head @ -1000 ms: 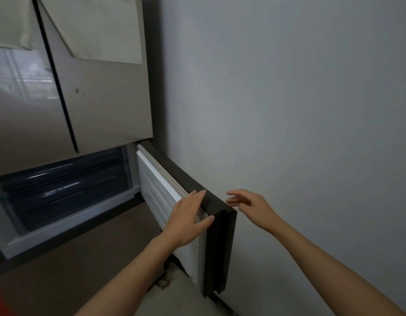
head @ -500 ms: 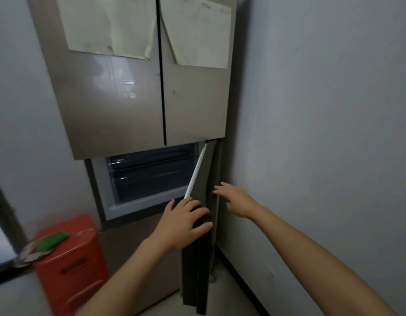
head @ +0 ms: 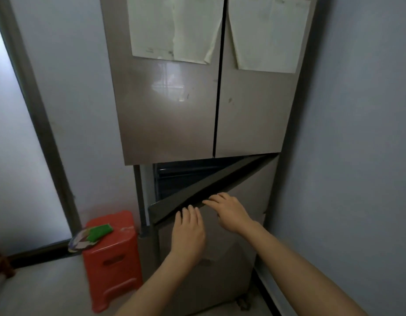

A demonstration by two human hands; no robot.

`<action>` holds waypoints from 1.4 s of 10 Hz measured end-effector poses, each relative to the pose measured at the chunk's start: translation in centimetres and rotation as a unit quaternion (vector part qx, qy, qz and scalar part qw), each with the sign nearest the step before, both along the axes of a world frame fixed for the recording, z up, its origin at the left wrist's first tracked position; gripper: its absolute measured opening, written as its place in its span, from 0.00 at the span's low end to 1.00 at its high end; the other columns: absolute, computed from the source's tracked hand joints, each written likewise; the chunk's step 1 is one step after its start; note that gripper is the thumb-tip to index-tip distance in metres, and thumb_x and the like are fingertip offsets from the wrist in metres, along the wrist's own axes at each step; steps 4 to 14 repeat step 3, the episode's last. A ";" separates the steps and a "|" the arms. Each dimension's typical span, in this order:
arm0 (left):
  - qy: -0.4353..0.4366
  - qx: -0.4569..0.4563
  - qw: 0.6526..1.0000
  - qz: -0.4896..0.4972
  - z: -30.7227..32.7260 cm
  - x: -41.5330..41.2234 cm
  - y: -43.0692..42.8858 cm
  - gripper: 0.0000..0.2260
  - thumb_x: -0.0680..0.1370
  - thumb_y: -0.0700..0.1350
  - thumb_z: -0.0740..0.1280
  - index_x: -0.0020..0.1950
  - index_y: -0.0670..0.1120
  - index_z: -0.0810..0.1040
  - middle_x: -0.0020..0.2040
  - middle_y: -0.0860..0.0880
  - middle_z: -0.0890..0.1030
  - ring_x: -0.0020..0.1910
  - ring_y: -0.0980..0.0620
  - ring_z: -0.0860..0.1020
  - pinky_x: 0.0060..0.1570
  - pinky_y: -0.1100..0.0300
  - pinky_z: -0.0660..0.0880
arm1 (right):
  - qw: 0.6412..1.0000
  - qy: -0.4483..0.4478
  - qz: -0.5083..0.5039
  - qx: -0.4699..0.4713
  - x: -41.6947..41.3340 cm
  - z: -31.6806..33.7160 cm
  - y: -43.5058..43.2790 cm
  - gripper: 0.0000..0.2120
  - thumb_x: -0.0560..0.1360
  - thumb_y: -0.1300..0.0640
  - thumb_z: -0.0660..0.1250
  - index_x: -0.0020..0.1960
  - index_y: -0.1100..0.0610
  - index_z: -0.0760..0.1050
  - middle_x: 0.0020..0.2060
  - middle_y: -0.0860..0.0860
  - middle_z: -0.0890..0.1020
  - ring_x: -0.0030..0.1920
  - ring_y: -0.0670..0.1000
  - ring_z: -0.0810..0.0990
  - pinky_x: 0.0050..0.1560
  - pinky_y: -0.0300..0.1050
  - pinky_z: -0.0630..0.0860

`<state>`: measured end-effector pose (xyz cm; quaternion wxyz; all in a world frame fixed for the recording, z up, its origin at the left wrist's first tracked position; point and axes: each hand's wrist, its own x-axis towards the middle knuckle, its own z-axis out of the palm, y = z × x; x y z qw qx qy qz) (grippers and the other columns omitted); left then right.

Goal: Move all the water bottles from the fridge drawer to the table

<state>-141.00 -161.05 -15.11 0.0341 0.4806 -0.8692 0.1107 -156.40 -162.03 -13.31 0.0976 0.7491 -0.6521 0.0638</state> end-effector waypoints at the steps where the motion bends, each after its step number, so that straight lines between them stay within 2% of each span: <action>1: 0.006 -0.011 0.999 0.052 -0.2 -0.7 -3.2 0.29 0.81 0.51 0.52 0.74 0.36 0.44 0.73 0.34 0.54 0.73 0.37 0.52 0.70 0.43 0.51 | 0.997 -0.047 0.033 0.041 0.3 0.7 -2.7 0.28 0.75 0.66 0.56 0.73 0.51 0.59 0.71 0.52 0.65 0.70 0.54 0.60 0.67 0.50 0.61; 2: 0.010 -0.006 0.994 0.107 -0.3 -0.7 -5.8 0.34 0.78 0.56 0.55 0.74 0.38 0.43 0.74 0.35 0.52 0.73 0.37 0.51 0.70 0.44 0.51 | 0.966 -0.248 0.072 0.026 -0.1 3.9 -3.7 0.27 0.76 0.67 0.56 0.73 0.52 0.59 0.71 0.51 0.66 0.71 0.51 0.60 0.70 0.44 0.58; 3: 0.018 -0.002 0.991 0.134 -0.6 0.9 -9.2 0.36 0.77 0.57 0.58 0.75 0.42 0.42 0.75 0.37 0.48 0.74 0.39 0.48 0.72 0.45 0.47 | 0.871 -0.459 0.117 -0.132 -2.3 10.6 -2.6 0.20 0.76 0.66 0.61 0.65 0.51 0.71 0.59 0.48 0.76 0.63 0.50 0.72 0.60 0.32 0.65; 14: 0.018 -0.002 0.991 0.134 -0.6 0.9 -9.2 0.36 0.77 0.57 0.58 0.75 0.42 0.42 0.75 0.37 0.48 0.74 0.39 0.48 0.72 0.45 0.47 | 0.871 -0.459 0.117 -0.132 -2.3 10.6 -2.6 0.20 0.76 0.66 0.61 0.65 0.51 0.71 0.59 0.48 0.76 0.63 0.50 0.72 0.60 0.32 0.65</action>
